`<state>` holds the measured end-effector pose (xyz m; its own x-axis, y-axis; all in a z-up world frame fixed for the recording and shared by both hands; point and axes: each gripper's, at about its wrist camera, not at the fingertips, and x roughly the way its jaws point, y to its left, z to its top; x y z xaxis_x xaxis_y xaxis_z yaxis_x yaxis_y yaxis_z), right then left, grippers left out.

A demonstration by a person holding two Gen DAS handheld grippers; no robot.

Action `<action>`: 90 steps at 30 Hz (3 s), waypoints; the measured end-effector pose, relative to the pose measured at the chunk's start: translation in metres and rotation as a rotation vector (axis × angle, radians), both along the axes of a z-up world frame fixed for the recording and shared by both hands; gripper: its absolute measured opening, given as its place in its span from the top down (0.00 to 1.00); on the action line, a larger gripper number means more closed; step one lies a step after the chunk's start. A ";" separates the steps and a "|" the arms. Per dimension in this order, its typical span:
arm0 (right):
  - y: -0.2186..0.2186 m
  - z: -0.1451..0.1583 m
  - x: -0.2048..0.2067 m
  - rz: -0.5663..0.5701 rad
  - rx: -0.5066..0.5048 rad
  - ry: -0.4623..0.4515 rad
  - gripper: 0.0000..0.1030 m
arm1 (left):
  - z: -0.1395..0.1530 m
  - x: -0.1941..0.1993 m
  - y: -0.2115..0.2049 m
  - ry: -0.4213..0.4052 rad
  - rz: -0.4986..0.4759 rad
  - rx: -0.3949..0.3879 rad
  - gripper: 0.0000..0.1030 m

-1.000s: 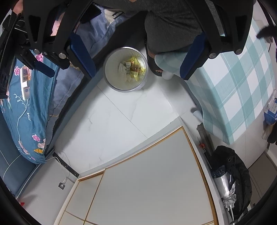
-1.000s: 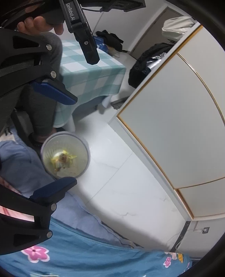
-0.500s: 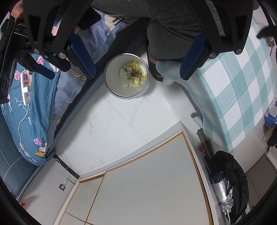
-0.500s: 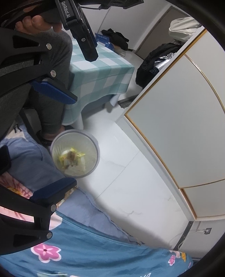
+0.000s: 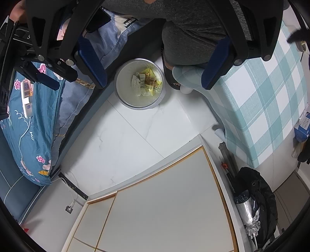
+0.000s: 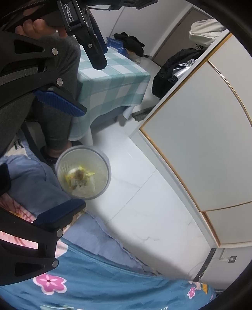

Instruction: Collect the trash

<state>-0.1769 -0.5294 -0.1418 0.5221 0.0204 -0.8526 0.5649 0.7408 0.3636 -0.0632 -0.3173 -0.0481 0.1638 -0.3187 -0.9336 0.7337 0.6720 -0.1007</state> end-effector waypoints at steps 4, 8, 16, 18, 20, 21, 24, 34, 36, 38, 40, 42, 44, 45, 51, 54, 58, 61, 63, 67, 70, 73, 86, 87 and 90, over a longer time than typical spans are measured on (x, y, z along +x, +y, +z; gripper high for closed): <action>-0.001 0.000 0.000 -0.003 0.001 0.001 0.15 | -0.001 0.001 0.000 0.000 0.002 0.002 0.07; -0.002 -0.003 -0.001 -0.011 0.005 0.003 0.15 | -0.001 0.001 0.000 -0.003 -0.001 -0.001 0.07; -0.001 -0.005 -0.002 -0.016 0.009 0.001 0.15 | 0.000 0.001 -0.002 -0.004 -0.004 -0.002 0.07; -0.001 -0.004 -0.002 -0.017 0.008 0.001 0.15 | -0.001 0.001 -0.002 -0.006 0.000 -0.001 0.07; -0.002 -0.005 -0.002 -0.018 0.009 0.000 0.15 | -0.001 0.001 -0.003 -0.006 0.004 0.000 0.07; -0.001 -0.005 -0.002 -0.018 0.010 -0.001 0.15 | -0.001 0.001 -0.002 -0.005 0.002 0.000 0.07; -0.001 -0.005 -0.002 -0.017 0.010 0.000 0.15 | -0.002 0.000 -0.002 -0.004 0.009 0.008 0.07; -0.001 -0.006 -0.002 -0.019 0.013 -0.002 0.15 | -0.003 0.001 -0.001 -0.010 0.025 0.003 0.07; -0.001 -0.006 -0.002 -0.020 0.014 -0.001 0.15 | -0.003 0.001 -0.002 -0.011 0.025 0.003 0.07; 0.000 -0.007 -0.002 -0.020 0.016 0.000 0.15 | -0.003 0.001 -0.002 -0.004 0.016 -0.001 0.07; -0.001 -0.008 -0.003 -0.020 0.017 0.000 0.15 | -0.002 0.001 -0.002 -0.005 0.011 -0.002 0.07; -0.001 -0.008 -0.003 -0.020 0.016 0.001 0.15 | -0.002 0.001 -0.002 -0.007 0.009 -0.002 0.07; -0.001 -0.008 -0.003 -0.020 0.017 -0.001 0.15 | -0.002 0.001 -0.002 -0.004 0.006 -0.003 0.07; -0.001 -0.008 -0.003 -0.020 0.017 -0.001 0.15 | -0.002 0.001 -0.003 -0.002 0.004 -0.004 0.07; 0.000 -0.009 -0.003 -0.023 0.016 -0.005 0.15 | -0.005 0.000 -0.004 0.004 0.004 0.003 0.07; -0.001 -0.008 -0.003 -0.026 0.015 -0.008 0.15 | -0.005 0.000 -0.003 0.009 0.006 0.003 0.07; -0.002 -0.007 -0.003 -0.025 0.016 -0.008 0.15 | -0.006 0.001 -0.001 0.012 0.018 0.000 0.07; -0.002 -0.006 -0.003 -0.025 0.016 -0.007 0.15 | -0.005 0.002 -0.001 0.012 0.019 0.000 0.07; -0.002 -0.006 -0.004 -0.026 0.015 -0.008 0.15 | -0.005 0.001 -0.001 0.008 0.017 -0.002 0.07; -0.003 -0.004 -0.004 -0.030 0.014 -0.010 0.15 | -0.004 0.000 -0.002 0.005 0.003 -0.009 0.07; -0.003 -0.004 -0.004 -0.028 0.018 -0.011 0.15 | -0.003 -0.003 -0.001 -0.004 -0.002 -0.011 0.07; -0.003 -0.003 -0.004 -0.025 0.016 -0.013 0.15 | -0.004 -0.003 -0.001 0.000 0.002 -0.010 0.07; -0.002 0.000 -0.004 -0.024 0.012 -0.016 0.14 | -0.004 -0.002 0.000 0.001 0.008 -0.016 0.07; -0.002 0.000 -0.004 -0.024 0.012 -0.015 0.14 | -0.004 -0.001 0.001 0.002 0.009 -0.018 0.07; -0.002 0.000 -0.004 -0.023 0.011 -0.015 0.14 | -0.004 -0.002 0.001 -0.004 0.015 -0.016 0.07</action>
